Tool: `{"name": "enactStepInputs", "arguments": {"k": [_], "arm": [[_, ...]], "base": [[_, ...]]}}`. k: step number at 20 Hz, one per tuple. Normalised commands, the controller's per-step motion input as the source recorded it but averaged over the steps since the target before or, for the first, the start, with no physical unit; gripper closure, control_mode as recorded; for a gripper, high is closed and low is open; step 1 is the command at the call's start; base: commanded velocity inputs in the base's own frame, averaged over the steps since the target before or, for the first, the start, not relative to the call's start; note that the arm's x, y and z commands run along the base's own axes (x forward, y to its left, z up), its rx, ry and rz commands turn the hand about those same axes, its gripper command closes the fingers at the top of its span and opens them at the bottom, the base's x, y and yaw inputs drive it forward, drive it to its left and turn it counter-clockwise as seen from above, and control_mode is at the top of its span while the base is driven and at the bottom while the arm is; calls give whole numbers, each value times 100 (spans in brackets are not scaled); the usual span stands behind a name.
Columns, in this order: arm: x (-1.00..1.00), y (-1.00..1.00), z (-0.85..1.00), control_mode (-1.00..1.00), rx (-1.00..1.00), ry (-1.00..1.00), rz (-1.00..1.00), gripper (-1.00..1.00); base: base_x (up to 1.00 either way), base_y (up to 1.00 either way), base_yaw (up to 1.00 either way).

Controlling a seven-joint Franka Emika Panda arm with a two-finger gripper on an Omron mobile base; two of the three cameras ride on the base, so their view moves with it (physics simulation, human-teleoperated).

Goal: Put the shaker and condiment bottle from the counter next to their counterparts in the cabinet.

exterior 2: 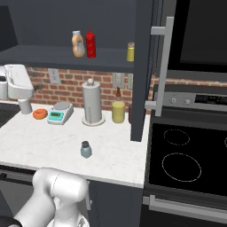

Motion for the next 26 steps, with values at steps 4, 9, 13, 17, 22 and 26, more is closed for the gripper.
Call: {"name": "enactStepInputs", "arguments": {"k": [4, 9, 13, 17, 22, 26], "arm": [[-27, -16, -42, -100, 0, 0, -4, -100], [-28, -33, -61, -100, 3, -2, 0, -100], [-39, -41, -81, -100, 4, -4, 0, -100], [-51, -38, -87, -100, 1, -5, 0, -100], [-38, -34, -79, -100, 0, -7, -3, -100], [-2, -28, -70, -100, 0, -2, -9, -100]], "base": [[0, 0, 0], [0, 0, 0], [0, 0, 0], [0, 0, 0], [0, 0, 0], [0, 0, 0]]}}
